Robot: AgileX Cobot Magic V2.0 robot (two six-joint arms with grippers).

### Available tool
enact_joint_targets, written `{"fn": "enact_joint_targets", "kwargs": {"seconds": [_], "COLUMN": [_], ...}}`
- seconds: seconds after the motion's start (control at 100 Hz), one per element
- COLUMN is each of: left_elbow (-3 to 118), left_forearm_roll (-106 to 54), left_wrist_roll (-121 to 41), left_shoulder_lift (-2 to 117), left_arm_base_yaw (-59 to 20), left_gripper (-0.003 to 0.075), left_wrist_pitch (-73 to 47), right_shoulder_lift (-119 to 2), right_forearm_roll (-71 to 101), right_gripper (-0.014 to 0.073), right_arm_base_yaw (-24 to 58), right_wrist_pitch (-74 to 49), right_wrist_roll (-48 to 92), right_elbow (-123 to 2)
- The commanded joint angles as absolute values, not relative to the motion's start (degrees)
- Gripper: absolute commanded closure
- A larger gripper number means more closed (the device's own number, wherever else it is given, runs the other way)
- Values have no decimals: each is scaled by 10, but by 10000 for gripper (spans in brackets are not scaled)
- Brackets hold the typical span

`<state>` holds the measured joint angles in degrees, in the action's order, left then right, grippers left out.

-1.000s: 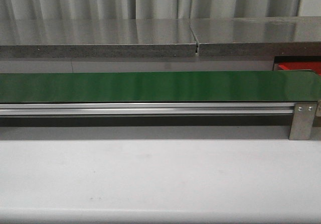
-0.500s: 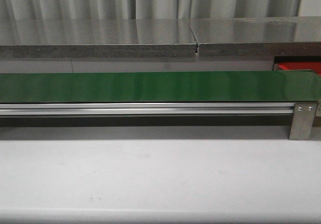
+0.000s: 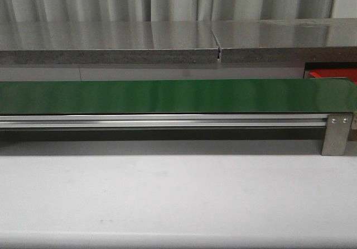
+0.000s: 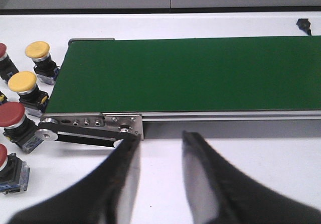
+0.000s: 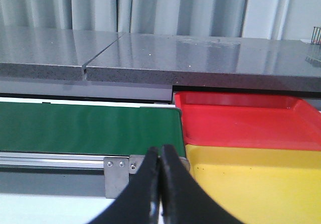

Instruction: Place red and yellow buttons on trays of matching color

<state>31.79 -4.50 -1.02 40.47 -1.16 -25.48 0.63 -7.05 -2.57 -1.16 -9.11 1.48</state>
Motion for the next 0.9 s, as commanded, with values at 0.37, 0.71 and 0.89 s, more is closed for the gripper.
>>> {"fn": "enact_joint_targets", "kwargs": {"seconds": [0.37, 0.71, 0.89], "left_elbow": [371, 474, 509], "left_forearm_roll": [-40, -46, -46], "left_wrist_roll": [43, 73, 73], "left_shoulder_lift": [474, 556, 592], "left_arm_base_yaw": [-9, 122, 188], "left_gripper": [205, 206, 206], "left_wrist_pitch": [-217, -367, -417], "right_shoulder_lift": [17, 17, 17], "right_forearm_roll": [-77, -77, -77], "right_gripper": [659, 659, 659], "right_arm_base_yaw": [-24, -24, -24], "right_wrist_pitch": [34, 34, 34], "right_wrist_roll": [-89, -89, -89], "right_elbow": [2, 2, 2]}}
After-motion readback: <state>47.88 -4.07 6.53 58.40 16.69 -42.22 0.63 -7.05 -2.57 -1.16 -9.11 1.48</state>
